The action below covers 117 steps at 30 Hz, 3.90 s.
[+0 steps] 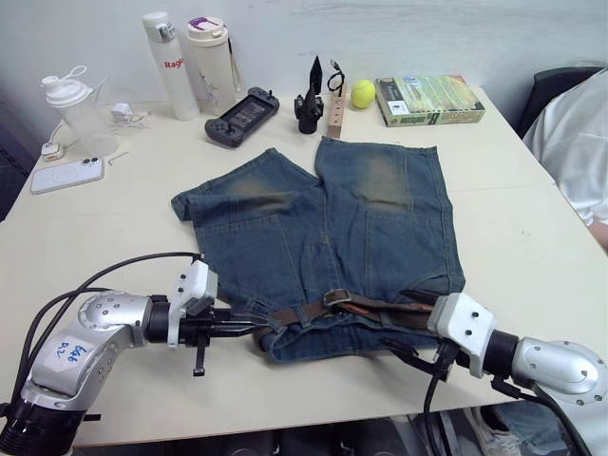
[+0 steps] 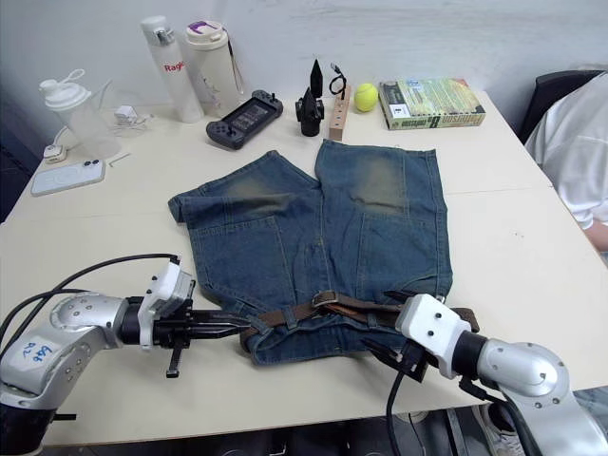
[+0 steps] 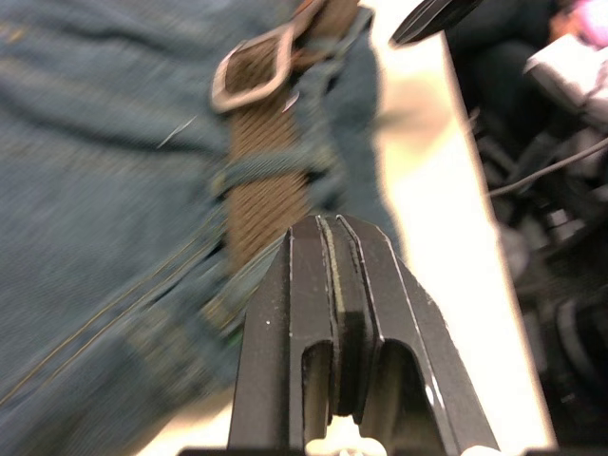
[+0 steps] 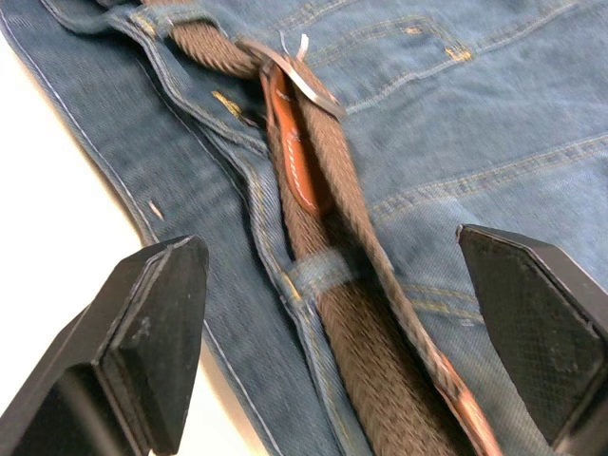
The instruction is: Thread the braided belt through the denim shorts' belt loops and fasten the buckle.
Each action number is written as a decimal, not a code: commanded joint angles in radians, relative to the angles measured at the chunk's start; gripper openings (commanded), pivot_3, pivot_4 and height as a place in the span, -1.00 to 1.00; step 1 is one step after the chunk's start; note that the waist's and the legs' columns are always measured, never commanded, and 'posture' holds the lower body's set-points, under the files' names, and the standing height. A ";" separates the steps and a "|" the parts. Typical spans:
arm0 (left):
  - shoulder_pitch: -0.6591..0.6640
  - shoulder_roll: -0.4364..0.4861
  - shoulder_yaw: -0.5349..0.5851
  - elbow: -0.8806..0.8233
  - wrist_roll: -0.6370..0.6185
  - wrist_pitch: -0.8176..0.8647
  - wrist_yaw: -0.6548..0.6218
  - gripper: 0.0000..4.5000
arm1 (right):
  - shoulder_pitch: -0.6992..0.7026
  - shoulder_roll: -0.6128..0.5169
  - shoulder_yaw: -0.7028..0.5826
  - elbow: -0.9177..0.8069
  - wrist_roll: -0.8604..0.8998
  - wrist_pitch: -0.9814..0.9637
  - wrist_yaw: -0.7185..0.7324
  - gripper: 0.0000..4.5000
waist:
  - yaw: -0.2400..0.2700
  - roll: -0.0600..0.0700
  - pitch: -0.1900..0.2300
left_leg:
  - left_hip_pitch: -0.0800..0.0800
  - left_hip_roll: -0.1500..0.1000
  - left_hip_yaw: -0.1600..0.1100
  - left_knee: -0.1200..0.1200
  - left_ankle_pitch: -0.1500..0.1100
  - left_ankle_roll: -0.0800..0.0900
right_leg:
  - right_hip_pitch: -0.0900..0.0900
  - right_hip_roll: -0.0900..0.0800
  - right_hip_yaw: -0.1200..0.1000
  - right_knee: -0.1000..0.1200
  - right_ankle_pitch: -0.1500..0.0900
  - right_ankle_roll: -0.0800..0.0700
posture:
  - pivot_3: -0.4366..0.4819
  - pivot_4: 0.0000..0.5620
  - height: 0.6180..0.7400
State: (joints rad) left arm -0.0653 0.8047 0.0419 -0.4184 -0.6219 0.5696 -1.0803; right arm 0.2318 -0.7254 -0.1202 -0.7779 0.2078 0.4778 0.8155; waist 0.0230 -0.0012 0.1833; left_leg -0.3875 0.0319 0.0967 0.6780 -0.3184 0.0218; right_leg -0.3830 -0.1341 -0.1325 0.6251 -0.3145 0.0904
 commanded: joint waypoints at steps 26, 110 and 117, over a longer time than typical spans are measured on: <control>-0.032 -0.058 0.007 -0.084 -0.012 0.024 0.167 0.66 | 0.165 0.065 0.161 0.050 -0.390 -0.253 -0.251 0.48 | 0.001 0.000 0.000 | 0.000 0.000 0.001 0.000 0.000 -0.001 | -0.001 0.001 0.000 0.000 0.000 0.000 | -0.05 -0.47 0.62; 0.048 -0.040 0.099 -0.172 0.291 0.174 0.449 0.66 | -0.158 0.189 0.474 0.223 -0.609 -0.259 -0.198 -0.98 | -0.027 -0.008 -0.004 | 0.001 0.001 0.008 -0.009 0.004 -0.005 | -0.009 0.003 0.006 0.004 -0.001 -0.002 | -0.05 -0.47 0.62; 0.025 -0.046 0.052 -0.142 0.370 0.108 0.493 0.66 | -0.149 0.200 0.474 0.221 -0.612 -0.251 -0.203 -0.98 | -0.026 -0.008 -0.004 | 0.001 0.001 0.008 -0.010 0.004 -0.005 | -0.009 0.003 0.006 0.004 -0.001 -0.002 | -0.05 -0.47 0.62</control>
State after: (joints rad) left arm -0.0238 0.7649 0.0916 -0.5692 -0.2811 0.7017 -0.6175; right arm 0.0642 -0.5330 0.3320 -0.5578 -0.4078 0.2222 0.6056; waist -0.0032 -0.0096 0.1795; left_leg -0.3870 0.0325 0.1045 0.6684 -0.3144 0.0170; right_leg -0.3920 -0.1315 -0.1264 0.6287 -0.3155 0.0886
